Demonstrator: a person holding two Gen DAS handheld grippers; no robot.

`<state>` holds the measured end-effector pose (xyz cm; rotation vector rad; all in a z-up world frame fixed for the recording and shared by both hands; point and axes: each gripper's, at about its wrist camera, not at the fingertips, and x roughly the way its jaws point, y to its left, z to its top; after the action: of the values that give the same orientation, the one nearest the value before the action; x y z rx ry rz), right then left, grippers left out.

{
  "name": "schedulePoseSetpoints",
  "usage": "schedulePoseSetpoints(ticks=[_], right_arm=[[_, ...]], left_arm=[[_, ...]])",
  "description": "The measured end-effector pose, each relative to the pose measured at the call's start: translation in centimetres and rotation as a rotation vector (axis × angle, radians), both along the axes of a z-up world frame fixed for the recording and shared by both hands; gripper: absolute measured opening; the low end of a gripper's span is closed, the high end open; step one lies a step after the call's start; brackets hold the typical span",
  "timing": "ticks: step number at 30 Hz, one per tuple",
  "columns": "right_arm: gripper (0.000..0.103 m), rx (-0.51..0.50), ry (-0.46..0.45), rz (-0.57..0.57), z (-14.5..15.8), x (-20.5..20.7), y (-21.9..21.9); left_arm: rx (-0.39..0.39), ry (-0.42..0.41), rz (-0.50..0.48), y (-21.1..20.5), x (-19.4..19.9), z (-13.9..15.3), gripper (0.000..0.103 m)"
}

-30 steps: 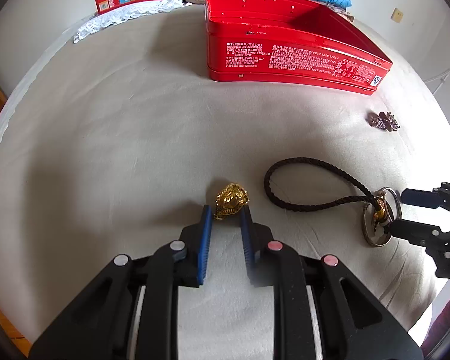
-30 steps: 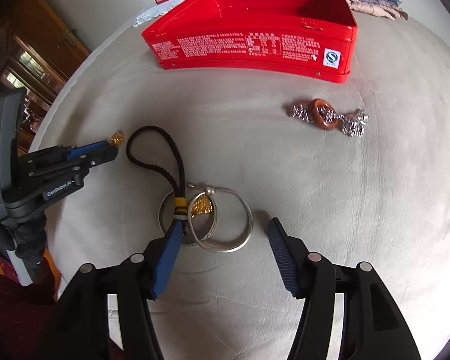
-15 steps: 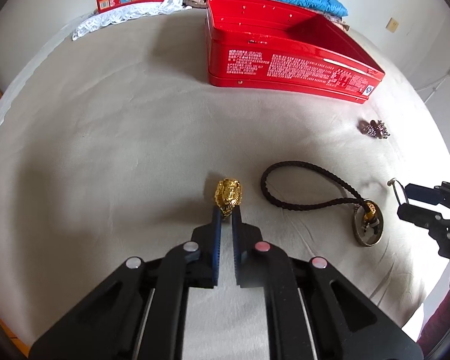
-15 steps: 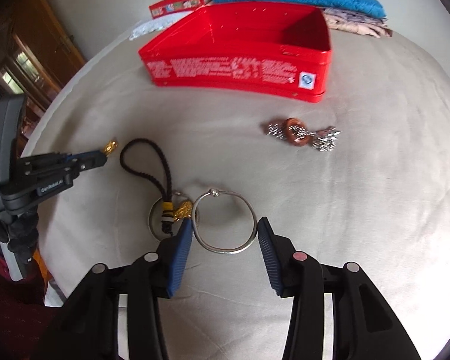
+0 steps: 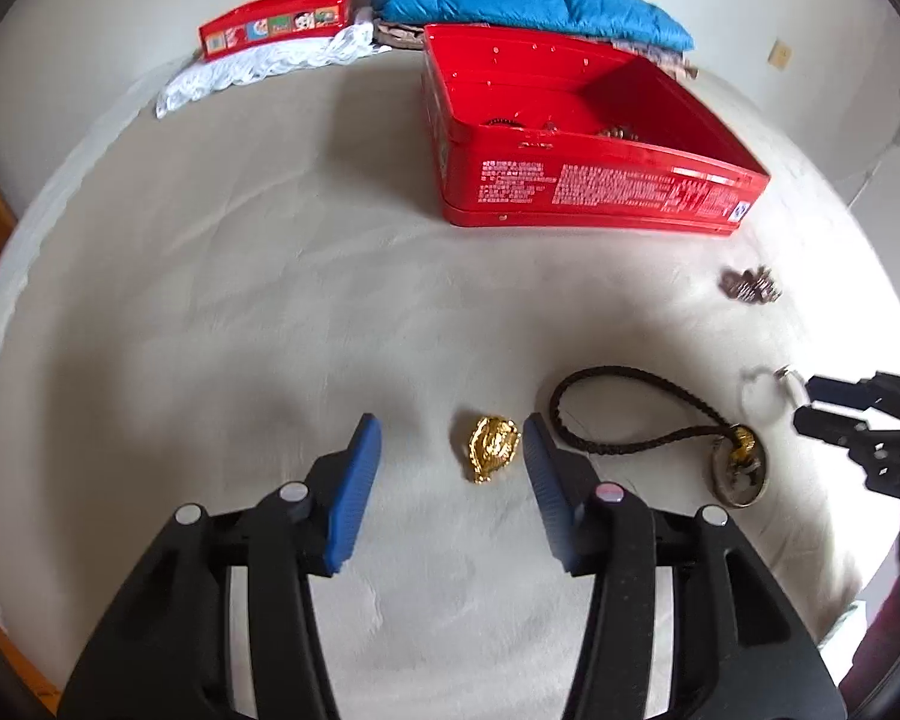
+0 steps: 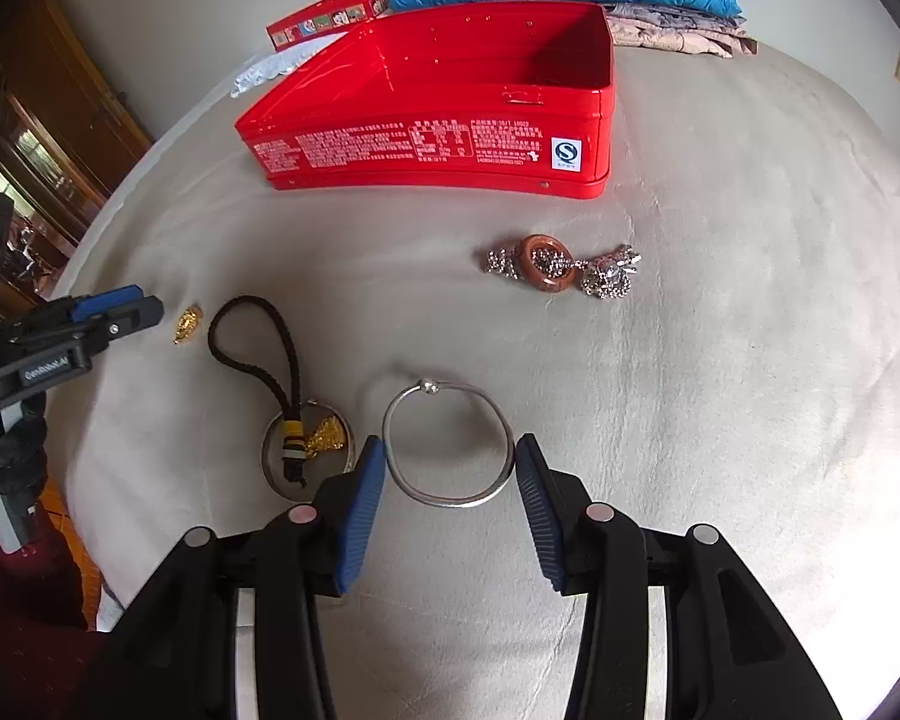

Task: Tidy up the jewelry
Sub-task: 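Carry the gold pendant with the left gripper into the red tin while the right carries a silver ring there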

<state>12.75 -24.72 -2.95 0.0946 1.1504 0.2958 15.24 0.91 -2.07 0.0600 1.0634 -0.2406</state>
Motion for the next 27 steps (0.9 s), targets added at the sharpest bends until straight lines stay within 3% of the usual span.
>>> schedulePoseSetpoints(ticks=[5, 8, 9, 15, 27], right_arm=[[0.045, 0.009, 0.005, 0.002, -0.1, 0.1, 0.0], [0.045, 0.009, 0.006, 0.001, -0.1, 0.1, 0.0], [0.045, 0.011, 0.007, 0.0, -0.1, 0.1, -0.1], [0.045, 0.031, -0.001, -0.011, 0.0, -0.1, -0.6], [0.045, 0.079, -0.107, -0.017, 4.1, 0.2, -1.0]], left_arm=[[0.044, 0.064, -0.019, -1.6, 0.9, -1.6, 0.045], [0.054, 0.077, -0.011, -1.4, 1.4, -2.4, 0.028], [0.071, 0.062, -0.015, -1.5, 1.4, -2.4, 0.017], [-0.005, 0.07, -0.003, -0.1, 1.9, -2.4, 0.016], [-0.096, -0.055, -0.017, -0.1, 0.9, 2.9, 0.016]])
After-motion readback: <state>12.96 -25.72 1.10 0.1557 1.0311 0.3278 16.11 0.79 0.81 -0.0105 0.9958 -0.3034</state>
